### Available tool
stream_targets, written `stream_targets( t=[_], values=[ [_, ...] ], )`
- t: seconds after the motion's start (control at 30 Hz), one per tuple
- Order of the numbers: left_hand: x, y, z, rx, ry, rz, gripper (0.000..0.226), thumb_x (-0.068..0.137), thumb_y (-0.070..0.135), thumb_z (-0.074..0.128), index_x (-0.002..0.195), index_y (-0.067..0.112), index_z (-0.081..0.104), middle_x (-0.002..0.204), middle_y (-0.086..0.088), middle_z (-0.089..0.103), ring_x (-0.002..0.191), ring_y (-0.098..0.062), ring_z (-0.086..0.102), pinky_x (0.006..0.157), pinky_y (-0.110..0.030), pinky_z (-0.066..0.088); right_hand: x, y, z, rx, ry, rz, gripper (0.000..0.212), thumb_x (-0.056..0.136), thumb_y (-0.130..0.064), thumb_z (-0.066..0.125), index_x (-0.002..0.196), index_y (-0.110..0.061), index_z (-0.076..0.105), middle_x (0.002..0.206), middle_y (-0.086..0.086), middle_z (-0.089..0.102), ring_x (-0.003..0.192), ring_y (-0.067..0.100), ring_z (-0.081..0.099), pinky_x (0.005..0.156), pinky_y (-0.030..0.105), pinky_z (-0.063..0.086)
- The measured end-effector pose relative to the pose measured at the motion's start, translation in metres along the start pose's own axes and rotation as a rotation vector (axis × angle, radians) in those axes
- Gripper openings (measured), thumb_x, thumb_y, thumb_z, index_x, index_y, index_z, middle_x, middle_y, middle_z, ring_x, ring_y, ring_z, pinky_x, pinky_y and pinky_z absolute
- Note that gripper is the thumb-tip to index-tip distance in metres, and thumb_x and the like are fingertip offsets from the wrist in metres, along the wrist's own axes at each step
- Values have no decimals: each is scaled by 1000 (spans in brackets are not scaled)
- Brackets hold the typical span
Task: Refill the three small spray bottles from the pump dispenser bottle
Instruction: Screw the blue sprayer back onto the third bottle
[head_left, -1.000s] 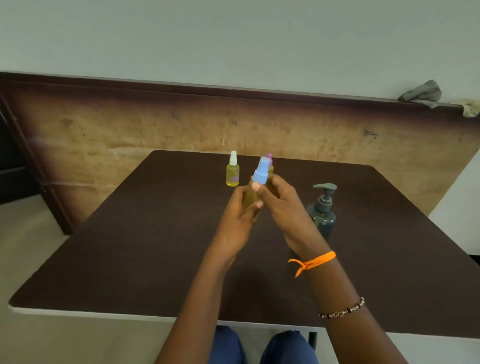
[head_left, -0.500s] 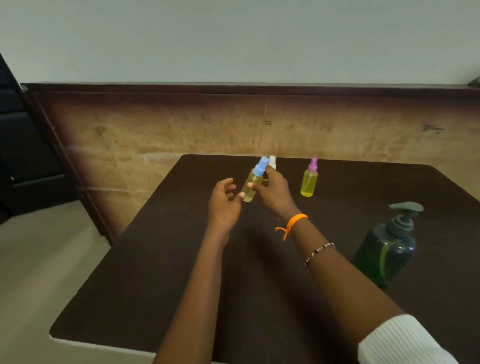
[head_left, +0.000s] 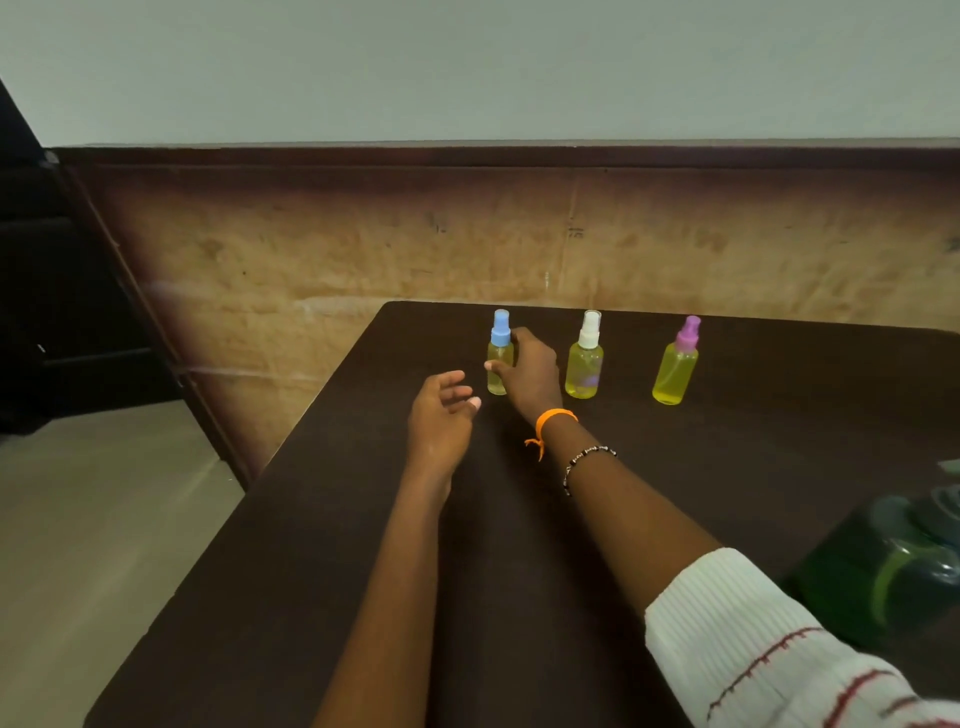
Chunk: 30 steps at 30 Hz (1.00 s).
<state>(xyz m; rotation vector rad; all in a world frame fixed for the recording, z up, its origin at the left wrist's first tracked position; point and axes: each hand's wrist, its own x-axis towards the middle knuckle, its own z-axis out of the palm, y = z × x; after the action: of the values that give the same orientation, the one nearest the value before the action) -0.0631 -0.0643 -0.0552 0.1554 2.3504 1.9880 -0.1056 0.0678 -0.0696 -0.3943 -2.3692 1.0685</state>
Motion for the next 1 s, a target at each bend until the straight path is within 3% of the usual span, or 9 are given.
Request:
stream_targets(
  t=[0.13,0.23,0.33,0.43,0.57,0.7,0.83,0.93,1.0],
  values=[
    [0,0,0,-21,0,5,34,89,5,57,121,16,54,107,2,60,88,-1,55,69,-11,41,-2,2,5,0,29,-3,35,79,-11,75,109,-5,59,104,13,65,99,30,59,79,36,44],
    [-5,3,1,-33,-7,1,34,90,5,57,122,16,54,106,3,59,95,-5,56,69,-11,41,-7,7,3,55,26,28,51,77,-8,77,124,-7,57,112,12,65,104,27,61,88,37,48],
    [-16,10,3,-48,-19,-3,32,91,8,56,122,18,54,107,4,59,90,-1,55,68,-11,40,-17,6,-12,130,18,60,61,77,-3,75,132,-3,50,121,13,61,110,23,58,90,25,45],
    [-34,15,11,-76,-34,24,29,91,7,55,118,17,56,100,6,60,83,3,54,66,-8,41,-41,-2,-46,203,36,48,50,80,0,72,126,-2,54,122,11,60,108,17,57,85,15,42],
    [-72,22,30,-152,-99,86,25,90,2,55,111,14,60,91,8,61,82,3,56,66,1,41,-102,-12,-103,278,127,-22,34,82,8,63,115,-2,61,110,7,64,103,17,62,88,18,48],
    [-118,26,52,-222,-229,103,22,90,2,55,101,20,61,94,6,63,88,3,58,72,-1,43,-177,-15,-158,177,217,-148,26,84,5,63,106,-9,64,99,-6,62,97,4,61,85,13,48],
    [-162,27,82,-249,-333,95,21,89,2,56,101,18,61,93,7,62,86,3,58,70,-1,43,-240,-1,-198,86,432,-174,19,84,1,65,97,-13,63,90,-7,62,85,12,60,74,20,49],
    [-186,28,102,-224,-406,83,20,89,3,56,102,19,61,92,8,61,85,3,57,68,0,42,-265,18,-217,-11,682,2,23,83,-1,67,95,-17,57,86,-5,54,81,16,52,71,32,47],
    [-196,29,110,-208,-442,81,20,89,4,57,100,21,60,93,9,61,85,3,57,67,-1,42,-270,34,-229,-22,737,151,34,80,-4,71,105,-16,52,96,-3,49,90,18,48,78,41,48]
  ],
)
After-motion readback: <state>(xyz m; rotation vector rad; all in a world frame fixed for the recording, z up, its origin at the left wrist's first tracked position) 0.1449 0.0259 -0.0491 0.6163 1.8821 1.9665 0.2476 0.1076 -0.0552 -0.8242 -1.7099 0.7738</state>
